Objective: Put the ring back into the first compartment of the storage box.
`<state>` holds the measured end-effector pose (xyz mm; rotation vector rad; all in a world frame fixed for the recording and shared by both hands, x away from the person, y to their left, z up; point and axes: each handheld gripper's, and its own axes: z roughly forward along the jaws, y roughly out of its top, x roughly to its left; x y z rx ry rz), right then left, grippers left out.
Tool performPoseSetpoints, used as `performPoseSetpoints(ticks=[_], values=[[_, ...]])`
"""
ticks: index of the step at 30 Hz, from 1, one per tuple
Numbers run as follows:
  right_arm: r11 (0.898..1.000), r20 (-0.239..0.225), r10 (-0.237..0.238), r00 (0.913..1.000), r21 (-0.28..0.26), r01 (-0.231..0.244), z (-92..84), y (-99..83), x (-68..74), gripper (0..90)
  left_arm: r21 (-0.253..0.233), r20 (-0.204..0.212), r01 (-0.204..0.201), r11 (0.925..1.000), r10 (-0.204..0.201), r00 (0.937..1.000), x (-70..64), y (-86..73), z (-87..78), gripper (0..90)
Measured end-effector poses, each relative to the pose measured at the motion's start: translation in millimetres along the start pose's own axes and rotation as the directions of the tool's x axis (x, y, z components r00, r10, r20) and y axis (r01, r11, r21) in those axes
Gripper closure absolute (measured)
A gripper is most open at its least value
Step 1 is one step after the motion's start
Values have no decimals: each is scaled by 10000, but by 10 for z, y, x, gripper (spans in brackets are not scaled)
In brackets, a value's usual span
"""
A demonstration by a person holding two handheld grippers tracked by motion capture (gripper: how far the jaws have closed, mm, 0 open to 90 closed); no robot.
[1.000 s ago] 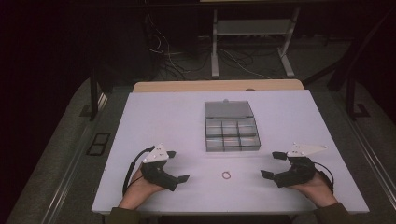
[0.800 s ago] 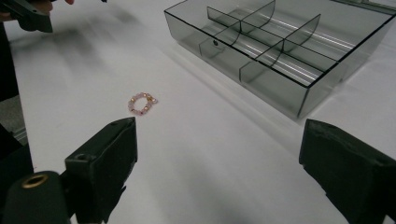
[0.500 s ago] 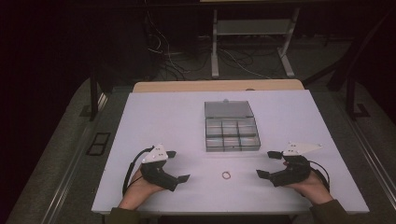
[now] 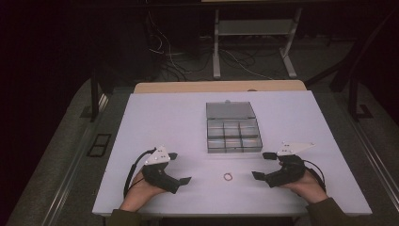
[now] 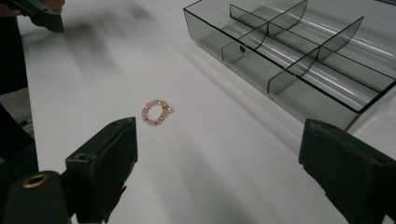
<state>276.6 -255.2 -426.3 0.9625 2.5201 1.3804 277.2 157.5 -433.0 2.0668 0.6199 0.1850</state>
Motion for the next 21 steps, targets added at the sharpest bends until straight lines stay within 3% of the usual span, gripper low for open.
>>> performPoseSetpoints(ticks=[21], values=[[9998,-255,-150,9996,129,153,166,105,24,113,-15,-110,-147,9999,147,9998,-16,-6,13,0]])
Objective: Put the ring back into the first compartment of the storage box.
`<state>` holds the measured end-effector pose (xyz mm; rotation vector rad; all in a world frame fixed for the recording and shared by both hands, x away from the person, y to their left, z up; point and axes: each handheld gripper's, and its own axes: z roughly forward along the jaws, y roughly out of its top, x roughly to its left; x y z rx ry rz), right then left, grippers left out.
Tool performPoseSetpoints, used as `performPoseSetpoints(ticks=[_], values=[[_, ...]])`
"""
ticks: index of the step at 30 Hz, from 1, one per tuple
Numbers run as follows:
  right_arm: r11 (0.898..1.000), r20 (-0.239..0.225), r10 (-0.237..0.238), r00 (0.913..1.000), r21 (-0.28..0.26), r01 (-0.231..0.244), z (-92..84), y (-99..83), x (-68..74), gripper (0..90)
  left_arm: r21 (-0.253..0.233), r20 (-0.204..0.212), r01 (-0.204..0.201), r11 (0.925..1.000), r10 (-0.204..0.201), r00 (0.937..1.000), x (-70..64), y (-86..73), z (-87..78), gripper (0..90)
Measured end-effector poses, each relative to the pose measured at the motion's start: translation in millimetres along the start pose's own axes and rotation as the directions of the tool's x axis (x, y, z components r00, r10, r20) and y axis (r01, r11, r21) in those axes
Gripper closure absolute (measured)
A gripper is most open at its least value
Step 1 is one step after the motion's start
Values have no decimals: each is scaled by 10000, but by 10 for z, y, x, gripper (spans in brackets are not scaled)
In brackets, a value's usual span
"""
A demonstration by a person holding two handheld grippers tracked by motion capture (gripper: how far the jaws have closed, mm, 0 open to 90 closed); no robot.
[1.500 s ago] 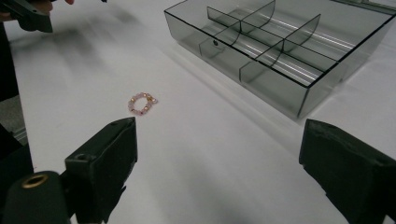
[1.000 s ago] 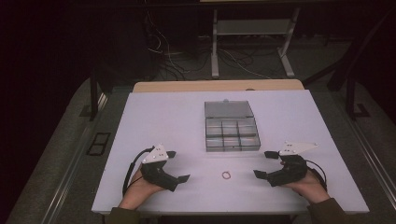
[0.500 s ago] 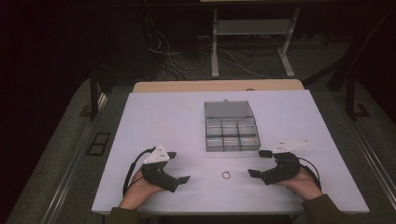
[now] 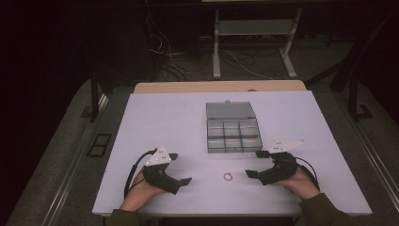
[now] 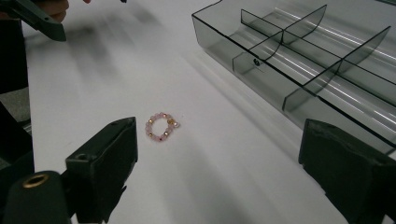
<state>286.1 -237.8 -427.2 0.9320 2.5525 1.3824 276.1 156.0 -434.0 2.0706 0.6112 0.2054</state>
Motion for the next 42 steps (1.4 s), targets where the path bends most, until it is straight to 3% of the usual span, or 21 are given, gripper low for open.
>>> performPoseSetpoints(ticks=[18,42], values=[[9996,-242,-51,9997,271,58,202,94,47,163,49,30,-8,10000,8,10000,7,-4,0,0],[9967,-505,-312,9982,729,349,379,152,152,531,59,47,-12,10000,11,10000,3,-4,0,0]])
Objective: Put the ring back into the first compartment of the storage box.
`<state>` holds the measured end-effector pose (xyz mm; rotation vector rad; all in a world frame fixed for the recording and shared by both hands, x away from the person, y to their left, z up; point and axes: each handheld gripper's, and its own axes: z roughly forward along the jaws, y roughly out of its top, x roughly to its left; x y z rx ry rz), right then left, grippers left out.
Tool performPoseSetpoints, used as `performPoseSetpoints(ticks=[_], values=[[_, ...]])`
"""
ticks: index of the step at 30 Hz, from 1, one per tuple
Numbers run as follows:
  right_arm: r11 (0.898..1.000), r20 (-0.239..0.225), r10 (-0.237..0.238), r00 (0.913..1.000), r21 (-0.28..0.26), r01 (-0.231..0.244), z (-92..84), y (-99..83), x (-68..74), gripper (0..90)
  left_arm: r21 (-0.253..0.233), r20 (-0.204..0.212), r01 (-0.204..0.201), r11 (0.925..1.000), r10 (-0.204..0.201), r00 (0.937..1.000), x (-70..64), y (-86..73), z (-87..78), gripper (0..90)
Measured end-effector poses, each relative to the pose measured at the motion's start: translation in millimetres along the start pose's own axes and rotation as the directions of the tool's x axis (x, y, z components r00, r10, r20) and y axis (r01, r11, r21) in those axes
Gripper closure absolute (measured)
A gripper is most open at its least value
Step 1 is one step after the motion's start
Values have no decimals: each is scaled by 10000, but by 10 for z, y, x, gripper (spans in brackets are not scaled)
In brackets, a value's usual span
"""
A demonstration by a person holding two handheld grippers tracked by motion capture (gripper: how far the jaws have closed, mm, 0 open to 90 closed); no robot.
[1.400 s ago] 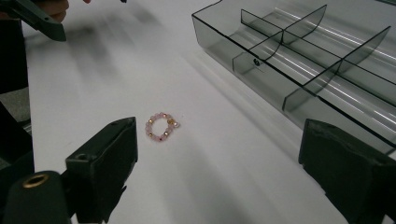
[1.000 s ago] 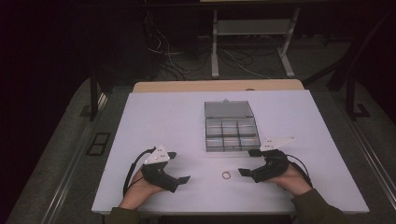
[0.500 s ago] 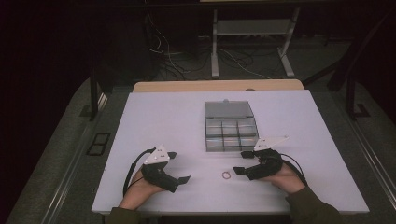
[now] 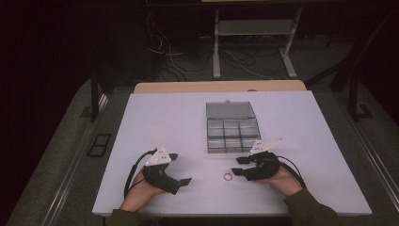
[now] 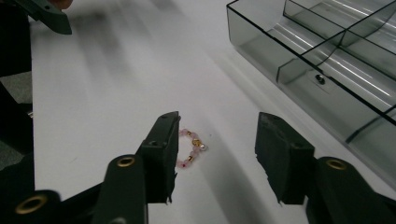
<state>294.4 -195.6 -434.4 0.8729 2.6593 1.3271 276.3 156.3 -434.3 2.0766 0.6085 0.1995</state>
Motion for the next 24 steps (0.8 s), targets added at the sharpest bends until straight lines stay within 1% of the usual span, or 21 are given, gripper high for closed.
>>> performPoseSetpoints(ticks=[2,10,13,15,21,24], values=[[10000,70,-49,10000,87,49,17,3,14,570,6,1,-6,10000,6,10000,1,0,0,0],[9993,-117,-223,9997,283,226,74,20,66,680,-8,-12,-11,10000,11,10000,2,0,-3,0],[9987,-65,-272,9996,436,274,103,24,87,710,-21,-17,-15,10000,15,10000,4,-1,-4,0],[9985,-110,-262,9996,485,267,123,24,96,729,-28,-14,-15,10000,15,10000,4,-1,-5,0],[9972,-174,-337,9993,665,348,156,16,124,761,-2,-13,-26,10000,26,10000,1,-2,-7,0],[9963,-117,-403,9991,757,411,173,9,133,782,8,-6,-7,10000,7,10000,-3,-3,-6,0]])
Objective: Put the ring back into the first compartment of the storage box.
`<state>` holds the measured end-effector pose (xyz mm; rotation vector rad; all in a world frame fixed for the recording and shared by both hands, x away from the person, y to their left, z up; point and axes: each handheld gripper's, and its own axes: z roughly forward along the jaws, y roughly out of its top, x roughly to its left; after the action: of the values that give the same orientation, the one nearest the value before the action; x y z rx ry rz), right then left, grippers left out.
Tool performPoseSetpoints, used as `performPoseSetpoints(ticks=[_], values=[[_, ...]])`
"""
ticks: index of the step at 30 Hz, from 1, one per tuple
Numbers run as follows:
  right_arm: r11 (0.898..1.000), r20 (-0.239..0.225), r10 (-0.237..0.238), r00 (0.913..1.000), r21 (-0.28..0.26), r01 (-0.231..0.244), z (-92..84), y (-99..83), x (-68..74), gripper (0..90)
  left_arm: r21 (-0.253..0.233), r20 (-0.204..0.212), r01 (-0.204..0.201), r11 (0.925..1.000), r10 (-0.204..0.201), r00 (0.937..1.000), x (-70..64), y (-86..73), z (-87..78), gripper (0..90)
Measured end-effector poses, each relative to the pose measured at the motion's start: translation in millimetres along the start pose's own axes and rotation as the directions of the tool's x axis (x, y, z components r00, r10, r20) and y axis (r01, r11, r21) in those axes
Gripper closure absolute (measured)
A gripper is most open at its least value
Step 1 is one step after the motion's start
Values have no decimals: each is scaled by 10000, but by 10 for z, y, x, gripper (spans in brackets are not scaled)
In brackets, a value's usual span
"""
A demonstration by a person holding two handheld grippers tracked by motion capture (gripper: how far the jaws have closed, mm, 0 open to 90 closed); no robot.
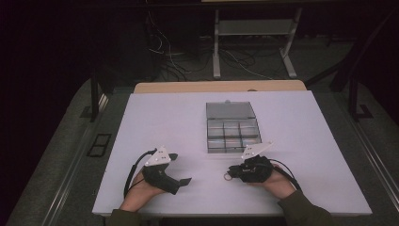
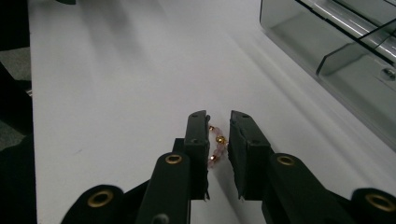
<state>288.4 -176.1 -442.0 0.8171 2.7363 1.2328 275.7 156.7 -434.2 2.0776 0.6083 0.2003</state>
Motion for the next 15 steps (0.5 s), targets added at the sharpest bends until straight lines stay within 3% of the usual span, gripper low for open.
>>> performPoseSetpoints(ticks=[15], values=[[9993,163,-61,9998,362,56,71,-22,11,812,38,21,-24,10000,24,10000,-1,-1,6,0]])
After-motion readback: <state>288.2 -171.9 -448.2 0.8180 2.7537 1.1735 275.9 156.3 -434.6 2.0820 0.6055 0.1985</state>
